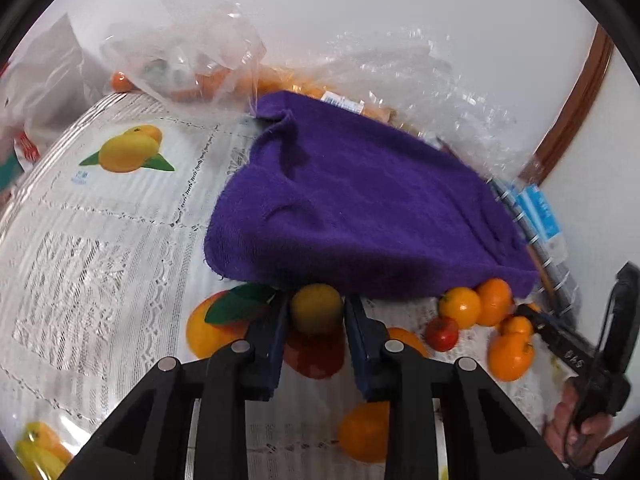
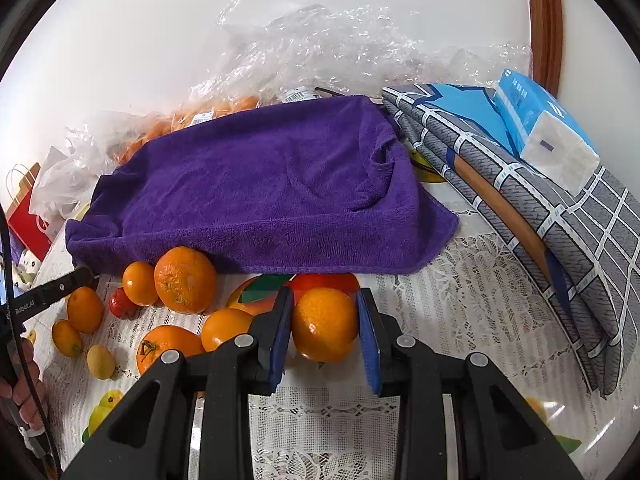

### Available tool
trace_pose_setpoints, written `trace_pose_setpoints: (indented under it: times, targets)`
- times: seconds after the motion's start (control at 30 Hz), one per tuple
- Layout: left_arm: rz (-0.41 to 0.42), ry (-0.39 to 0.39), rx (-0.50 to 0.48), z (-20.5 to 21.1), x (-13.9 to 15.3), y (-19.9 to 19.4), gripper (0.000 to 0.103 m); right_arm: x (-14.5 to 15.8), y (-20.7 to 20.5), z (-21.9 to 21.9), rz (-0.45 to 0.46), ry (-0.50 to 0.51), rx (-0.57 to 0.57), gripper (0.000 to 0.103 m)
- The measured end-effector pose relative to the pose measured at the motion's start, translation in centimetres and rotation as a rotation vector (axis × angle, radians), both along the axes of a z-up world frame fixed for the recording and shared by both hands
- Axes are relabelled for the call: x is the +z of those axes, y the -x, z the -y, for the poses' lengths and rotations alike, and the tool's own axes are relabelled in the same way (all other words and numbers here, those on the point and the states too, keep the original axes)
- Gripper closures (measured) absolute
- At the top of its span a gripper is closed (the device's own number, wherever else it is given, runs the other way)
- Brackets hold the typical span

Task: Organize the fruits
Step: 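Close the left tool on the yellow fruit while the right tool grasps the orange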

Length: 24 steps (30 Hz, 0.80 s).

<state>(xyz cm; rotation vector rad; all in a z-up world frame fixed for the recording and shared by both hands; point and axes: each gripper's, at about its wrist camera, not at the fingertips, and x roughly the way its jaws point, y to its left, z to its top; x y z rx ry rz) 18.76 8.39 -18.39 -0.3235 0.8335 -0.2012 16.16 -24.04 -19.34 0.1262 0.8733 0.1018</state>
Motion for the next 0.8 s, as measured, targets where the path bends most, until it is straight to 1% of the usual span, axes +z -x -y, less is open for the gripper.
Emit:
trace_pose_setpoints:
  times: [0.07, 0.17, 0.37, 0.47, 0.57, 0.67, 0.73, 0.8]
  targets:
    - [0.029, 0.031, 0.011, -0.4, 0.3, 0.6, 0.076, 0.2, 0.3, 0.0, 0.019, -0.006, 0.007, 0.071]
    - [0.063, 0.05, 0.055, -1.0, 0.6, 1.5, 0.076, 0.6, 0.6, -0.1, 0.048, -0.012, 0.019, 0.071]
    - [0.1, 0.101, 0.098, -2.0, 0.9, 2.0, 0.076, 1.1, 1.0, -0.3, 0.083, -0.023, 0.038, 0.071]
    - [0.133, 0.087, 0.071, -1.5, 1.3, 2.3, 0.076, 1.5, 1.2, -0.2, 0.108, -0.034, 0.041, 0.071]
    - [0.199, 0.052, 0.041, -0.4, 2.3, 2.9, 0.076, 1.9, 1.5, -0.3, 0.135, -0.043, 0.048, 0.071]
    - [0.253, 0.026, 0.03, 0.3, 3.1, 3.6, 0.076, 2.3, 1.8, 0.0, 0.162, -0.059, 0.031, 0.071]
    - [0.274, 0.026, 0.035, 0.3, 3.3, 3.9, 0.076, 2.5, 2.0, 0.4, 0.185, -0.075, 0.019, 0.071]
    - [0.27, 0.027, 0.041, 0.2, 3.3, 3.8, 0.076, 2.7, 2.1, 0.6, 0.196, -0.075, 0.007, 0.071]
